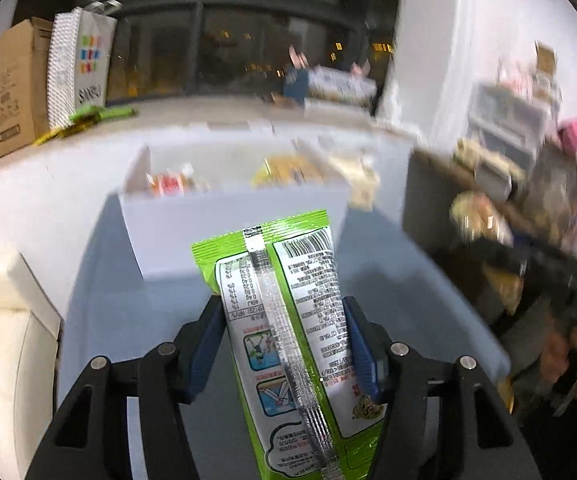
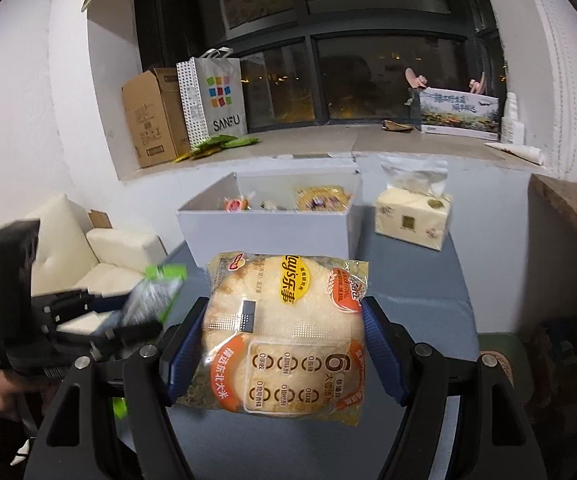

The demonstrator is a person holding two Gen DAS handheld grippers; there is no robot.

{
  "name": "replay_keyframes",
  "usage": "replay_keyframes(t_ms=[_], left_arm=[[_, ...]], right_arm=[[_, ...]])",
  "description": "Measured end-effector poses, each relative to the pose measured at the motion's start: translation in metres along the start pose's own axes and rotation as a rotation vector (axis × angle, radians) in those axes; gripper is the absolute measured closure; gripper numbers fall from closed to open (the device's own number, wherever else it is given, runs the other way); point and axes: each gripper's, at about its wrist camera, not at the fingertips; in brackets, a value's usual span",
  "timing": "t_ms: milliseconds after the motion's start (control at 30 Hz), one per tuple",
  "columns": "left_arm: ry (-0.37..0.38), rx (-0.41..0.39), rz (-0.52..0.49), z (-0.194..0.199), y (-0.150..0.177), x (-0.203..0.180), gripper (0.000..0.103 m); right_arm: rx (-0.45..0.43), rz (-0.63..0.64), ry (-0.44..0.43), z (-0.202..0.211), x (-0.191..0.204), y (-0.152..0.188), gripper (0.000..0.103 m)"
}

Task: Organize snacks
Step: 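Carry both packs into the white box and open both tools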

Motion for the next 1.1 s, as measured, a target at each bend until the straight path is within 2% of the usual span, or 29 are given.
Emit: replay_keyframes(t_ms=[200,333,433,633,900,1000,1033,1067,1100], left_arm=[[-0.013,-0.107,0.009,-0.031,-0.086,0.036,0.04],[-0.022,-0.117,0.02,-0.071,-0.131,0.06,0.04],[-0.042,-0.089,0.006,-0.106,-0.157,0.075,0.04],[-0.042,-0.018,0.04,-0.173,-0.174,0.1,0.04],[-0.041,0.04,0.055,-0.211,-0.169,0.118,0.039],[-0.044,0.062,0.049,-0.216,-0.169,0.12,0.026],[-0.054,0.089,0.051,-0.219,-0.17,0.121,0.012],[-0.072,0.094,0.059,-0.22,-0.169,0.123,0.004],[-0.069,0.086,0.06,-0.218,-0.169,0.124,0.0]], right_arm=[[-0.027,-0.033,-0.048,-0.036,-0.003,-0.051,0.025],[-0.013,-0.083,-0.06,-0.084,-0.013,-0.093,0.025],[-0.002,-0.091,-0.028,-0.125,-0.02,-0.12,0.025],[0.06,-0.15,-0.012,-0.198,-0.034,-0.156,0.025],[0.157,-0.173,0.015,-0.26,-0.047,-0.168,0.025],[0.174,-0.176,0.012,-0.27,-0.048,-0.17,0.025],[0.182,-0.176,0.006,-0.274,-0.047,-0.17,0.025],[0.192,-0.176,-0.004,-0.278,-0.047,-0.171,0.024],[0.203,-0.18,-0.003,-0.282,-0.047,-0.171,0.017]])
Point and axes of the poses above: each gripper's, at about its wrist camera, not at the fingertips, and z roughly against the way its jaws point, x to its left, y to its underside, and after that the axes turned 5 degrees about -x, right-handed
